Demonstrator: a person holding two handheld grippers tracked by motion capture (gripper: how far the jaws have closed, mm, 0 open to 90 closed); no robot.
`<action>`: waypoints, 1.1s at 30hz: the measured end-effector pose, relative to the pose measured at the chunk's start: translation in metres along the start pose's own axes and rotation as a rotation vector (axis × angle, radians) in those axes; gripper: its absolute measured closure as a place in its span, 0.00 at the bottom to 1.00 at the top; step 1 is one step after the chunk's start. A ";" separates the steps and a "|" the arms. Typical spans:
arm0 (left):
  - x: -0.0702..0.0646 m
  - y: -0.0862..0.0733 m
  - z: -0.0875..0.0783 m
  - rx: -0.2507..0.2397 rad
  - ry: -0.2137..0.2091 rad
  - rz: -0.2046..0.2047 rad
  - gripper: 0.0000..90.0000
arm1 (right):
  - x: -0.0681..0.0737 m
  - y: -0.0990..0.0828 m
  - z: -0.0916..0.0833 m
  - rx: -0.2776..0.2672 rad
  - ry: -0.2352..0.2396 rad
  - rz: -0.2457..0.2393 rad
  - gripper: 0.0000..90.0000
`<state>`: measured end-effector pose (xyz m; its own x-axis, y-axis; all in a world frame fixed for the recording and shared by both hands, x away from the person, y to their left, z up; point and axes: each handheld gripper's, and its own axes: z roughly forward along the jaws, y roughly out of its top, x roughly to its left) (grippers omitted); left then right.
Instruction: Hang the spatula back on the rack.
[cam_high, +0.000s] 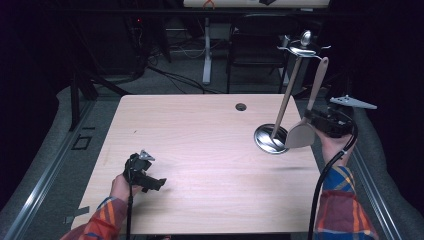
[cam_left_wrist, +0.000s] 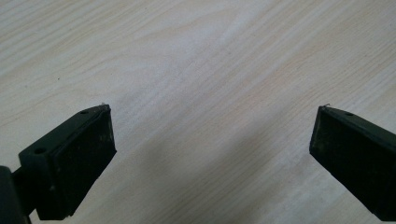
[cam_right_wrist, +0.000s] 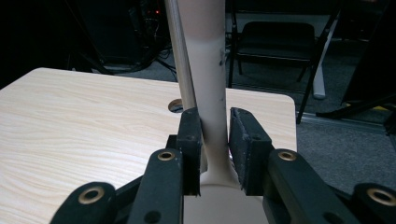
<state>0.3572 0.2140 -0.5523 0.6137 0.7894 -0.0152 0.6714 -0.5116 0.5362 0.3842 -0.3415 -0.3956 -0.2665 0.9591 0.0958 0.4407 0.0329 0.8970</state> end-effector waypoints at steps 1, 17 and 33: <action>0.000 0.000 0.000 0.000 0.000 0.000 0.00 | 0.000 0.000 0.000 0.000 -0.004 -0.003 0.83; -0.001 0.000 0.000 0.001 -0.002 0.005 0.00 | 0.006 0.004 0.000 -0.033 -0.003 -0.047 0.89; 0.000 0.000 0.000 -0.003 -0.004 0.007 0.00 | 0.007 0.006 -0.004 -0.019 0.018 -0.053 0.75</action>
<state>0.3568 0.2139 -0.5520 0.6199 0.7845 -0.0153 0.6660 -0.5157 0.5390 0.3813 -0.3355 -0.3880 -0.3046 0.9509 0.0556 0.4089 0.0779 0.9092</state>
